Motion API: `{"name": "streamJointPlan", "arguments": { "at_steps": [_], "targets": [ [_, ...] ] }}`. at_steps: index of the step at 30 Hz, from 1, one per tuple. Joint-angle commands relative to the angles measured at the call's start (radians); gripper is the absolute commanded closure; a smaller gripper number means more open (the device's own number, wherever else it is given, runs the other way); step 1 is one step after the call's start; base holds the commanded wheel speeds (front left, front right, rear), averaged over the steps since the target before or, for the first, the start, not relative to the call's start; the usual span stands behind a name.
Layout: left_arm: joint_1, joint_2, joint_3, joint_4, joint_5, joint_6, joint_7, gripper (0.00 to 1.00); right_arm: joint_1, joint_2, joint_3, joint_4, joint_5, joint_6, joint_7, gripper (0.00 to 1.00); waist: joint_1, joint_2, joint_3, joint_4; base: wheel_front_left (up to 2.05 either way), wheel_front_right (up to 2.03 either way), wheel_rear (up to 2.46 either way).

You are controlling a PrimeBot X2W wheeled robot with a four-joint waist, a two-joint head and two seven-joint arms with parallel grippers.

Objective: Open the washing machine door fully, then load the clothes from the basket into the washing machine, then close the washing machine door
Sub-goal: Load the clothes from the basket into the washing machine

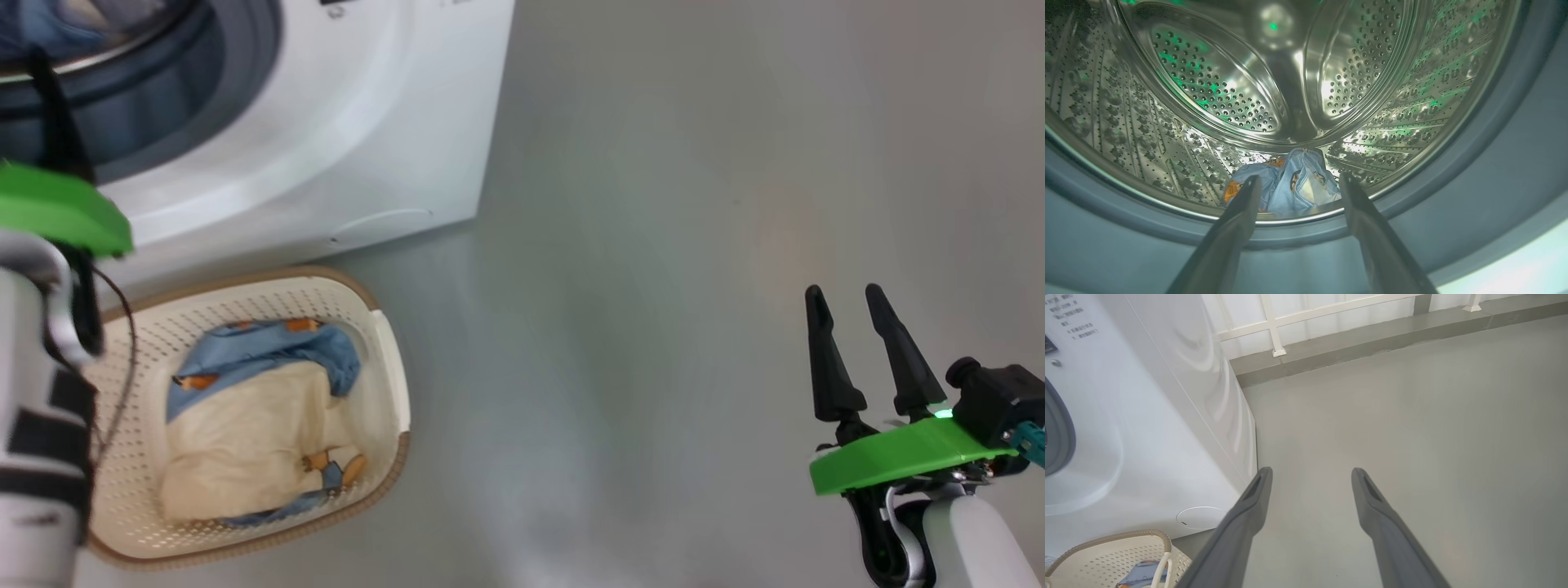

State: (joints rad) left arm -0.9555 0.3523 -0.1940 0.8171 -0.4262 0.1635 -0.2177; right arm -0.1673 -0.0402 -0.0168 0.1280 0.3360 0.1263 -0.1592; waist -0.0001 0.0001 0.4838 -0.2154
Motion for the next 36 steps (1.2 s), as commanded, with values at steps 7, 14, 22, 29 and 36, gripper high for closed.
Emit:
{"name": "streamJointPlan", "arguments": {
  "at_steps": [7,14,22,29,36],
  "targets": [
    [0.273,-0.007,0.042,-0.243,-0.025,0.049,-0.037,0.00,0.068,-0.010,-0.007,-0.068,-0.038,0.004,0.038,0.00,0.0001,-0.0001,-0.131,0.075,0.00,0.00,0.00],
    [0.566,-0.048,0.059,-0.477,-0.017,0.097,-0.043,0.00,0.109,-0.010,-0.012,-0.103,-0.072,0.004,0.082,0.00,0.0001,-0.0001,-0.218,0.097,0.00,0.00,0.00],
    [0.821,-0.076,0.040,-0.647,0.021,0.129,-0.044,0.00,0.159,-0.019,-0.014,-0.138,-0.122,0.004,0.135,0.00,0.0001,-0.0001,-0.310,0.128,0.00,0.00,0.00],
    [0.968,-0.101,0.007,-0.723,0.058,0.127,-0.044,0.00,0.211,-0.029,-0.024,-0.171,-0.143,0.004,0.177,0.00,0.0001,-0.0001,-0.379,0.167,0.00,0.00,0.00],
    [1.035,-0.112,-0.021,-0.753,0.071,0.128,-0.044,0.00,0.248,-0.034,-0.029,-0.192,-0.151,0.004,0.206,0.00,0.0001,-0.0001,-0.432,0.184,0.00,0.00,0.00]
  ]
}}
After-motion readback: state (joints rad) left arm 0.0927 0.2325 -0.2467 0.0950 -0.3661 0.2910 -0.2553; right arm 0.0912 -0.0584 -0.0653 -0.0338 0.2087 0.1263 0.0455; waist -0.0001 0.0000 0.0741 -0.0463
